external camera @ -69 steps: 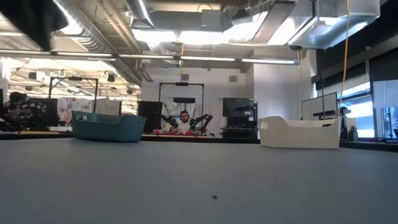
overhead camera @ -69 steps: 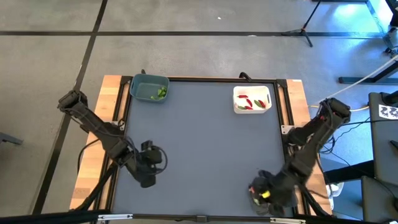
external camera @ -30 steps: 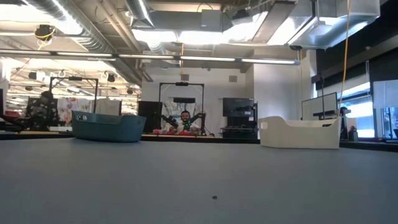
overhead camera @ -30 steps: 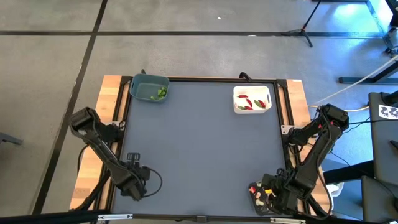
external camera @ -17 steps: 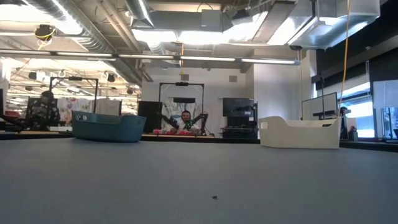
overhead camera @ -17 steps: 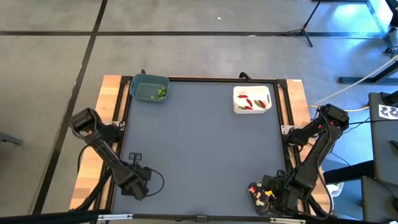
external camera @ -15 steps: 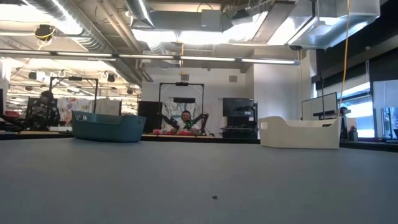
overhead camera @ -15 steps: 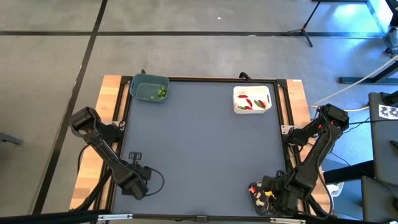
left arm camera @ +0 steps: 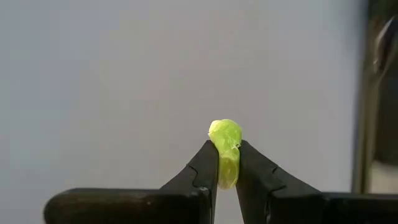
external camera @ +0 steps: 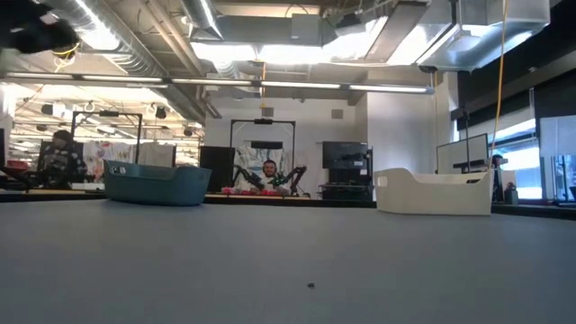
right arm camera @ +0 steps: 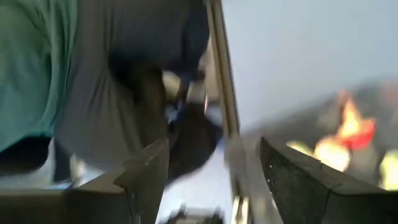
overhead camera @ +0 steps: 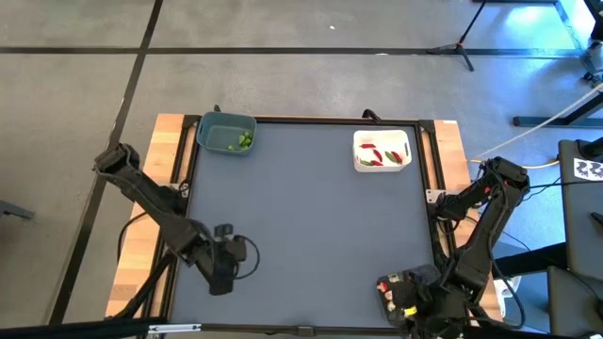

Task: Sort produce into baskets
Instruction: Put the green mushroom into the black bin

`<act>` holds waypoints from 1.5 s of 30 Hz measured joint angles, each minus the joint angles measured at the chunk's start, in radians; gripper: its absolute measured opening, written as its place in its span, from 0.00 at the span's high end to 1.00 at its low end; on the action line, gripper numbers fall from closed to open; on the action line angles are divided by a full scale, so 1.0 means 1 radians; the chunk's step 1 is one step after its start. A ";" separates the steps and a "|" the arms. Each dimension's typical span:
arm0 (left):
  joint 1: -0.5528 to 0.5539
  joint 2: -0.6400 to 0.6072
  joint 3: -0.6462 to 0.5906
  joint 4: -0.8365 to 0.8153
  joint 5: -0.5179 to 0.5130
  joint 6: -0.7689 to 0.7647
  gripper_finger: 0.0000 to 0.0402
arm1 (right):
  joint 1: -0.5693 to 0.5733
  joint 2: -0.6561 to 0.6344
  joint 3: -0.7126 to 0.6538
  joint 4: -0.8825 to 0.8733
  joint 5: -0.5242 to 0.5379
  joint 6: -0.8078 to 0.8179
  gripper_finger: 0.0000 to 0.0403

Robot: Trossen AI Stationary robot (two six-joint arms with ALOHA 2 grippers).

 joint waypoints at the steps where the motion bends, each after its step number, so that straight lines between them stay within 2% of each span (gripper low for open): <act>1: 0.011 -0.007 0.000 0.049 -0.034 0.023 0.90 | 0.000 0.000 0.006 0.004 0.048 -0.026 0.37; 7: 0.052 -0.007 0.000 0.325 -0.219 0.199 0.89 | -0.001 0.000 0.007 0.024 0.363 -0.175 0.37; 12: 0.096 -0.006 0.000 0.567 -0.242 0.326 0.89 | -0.046 0.000 0.007 0.023 0.564 -0.320 0.37; 16: 0.124 -0.003 0.000 0.725 -0.243 0.387 0.89 | -0.106 0.000 0.007 0.031 0.652 -0.418 0.37; 21: 0.157 0.040 0.000 0.923 -0.244 0.446 0.88 | -0.194 0.005 0.007 0.092 0.673 -0.570 0.37; 27: 0.186 0.125 -0.001 1.169 -0.239 0.472 0.88 | -0.276 0.049 0.007 0.324 0.614 -0.848 0.37; 31: 0.201 0.175 -0.001 1.302 -0.187 0.533 0.88 | -0.320 0.078 0.006 0.456 0.603 -0.922 0.37; 38: 0.205 0.218 -0.001 1.367 -0.168 0.590 0.88 | -0.355 0.084 0.006 0.592 0.575 -0.989 0.39; 42: 0.213 0.218 -0.001 1.374 -0.168 0.594 0.88 | -0.369 0.084 0.006 0.607 0.482 -0.999 0.47; 45: 0.217 0.218 -0.001 1.371 -0.168 0.594 0.88 | -0.375 0.085 0.006 0.611 0.478 -1.010 0.55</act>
